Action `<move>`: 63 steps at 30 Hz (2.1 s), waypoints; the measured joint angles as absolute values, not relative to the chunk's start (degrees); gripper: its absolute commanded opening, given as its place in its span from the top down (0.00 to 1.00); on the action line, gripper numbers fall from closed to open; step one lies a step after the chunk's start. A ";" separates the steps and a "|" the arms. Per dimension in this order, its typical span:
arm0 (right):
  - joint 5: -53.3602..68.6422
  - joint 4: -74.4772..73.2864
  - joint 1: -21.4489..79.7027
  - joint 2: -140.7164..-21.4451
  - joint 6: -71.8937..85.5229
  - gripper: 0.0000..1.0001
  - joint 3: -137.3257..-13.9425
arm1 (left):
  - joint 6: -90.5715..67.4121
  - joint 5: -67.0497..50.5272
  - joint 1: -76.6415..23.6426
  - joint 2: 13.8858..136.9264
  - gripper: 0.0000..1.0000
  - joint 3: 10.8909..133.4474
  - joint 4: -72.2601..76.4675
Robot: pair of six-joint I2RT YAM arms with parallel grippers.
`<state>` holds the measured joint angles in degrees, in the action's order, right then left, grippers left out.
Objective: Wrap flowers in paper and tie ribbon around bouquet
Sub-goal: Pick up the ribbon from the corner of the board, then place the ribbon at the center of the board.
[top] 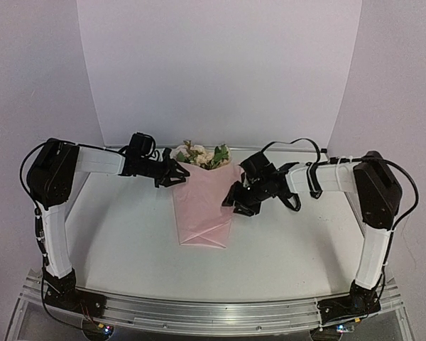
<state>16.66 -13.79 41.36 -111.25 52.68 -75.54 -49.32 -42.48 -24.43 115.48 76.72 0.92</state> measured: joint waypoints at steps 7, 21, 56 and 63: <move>5.64 -22.76 32.10 -106.81 44.44 0.39 -78.78 | -46.39 -43.04 -24.43 115.48 0.71 79.76 -3.05; -0.89 -35.74 22.82 -122.91 30.48 0.32 -97.69 | -43.34 -43.94 -24.43 115.46 0.71 80.58 -6.65; 0.52 -43.30 32.40 -97.38 40.80 1.00 -72.34 | -45.31 -44.86 -26.75 105.66 0.71 69.14 -1.20; -3.56 -36.66 60.25 -82.10 50.60 1.00 -51.83 | -44.82 -44.55 -32.24 103.87 0.66 66.14 0.22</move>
<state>-3.56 -36.66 60.25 -82.10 50.60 -51.83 -44.82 -44.55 -32.24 103.87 66.14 0.22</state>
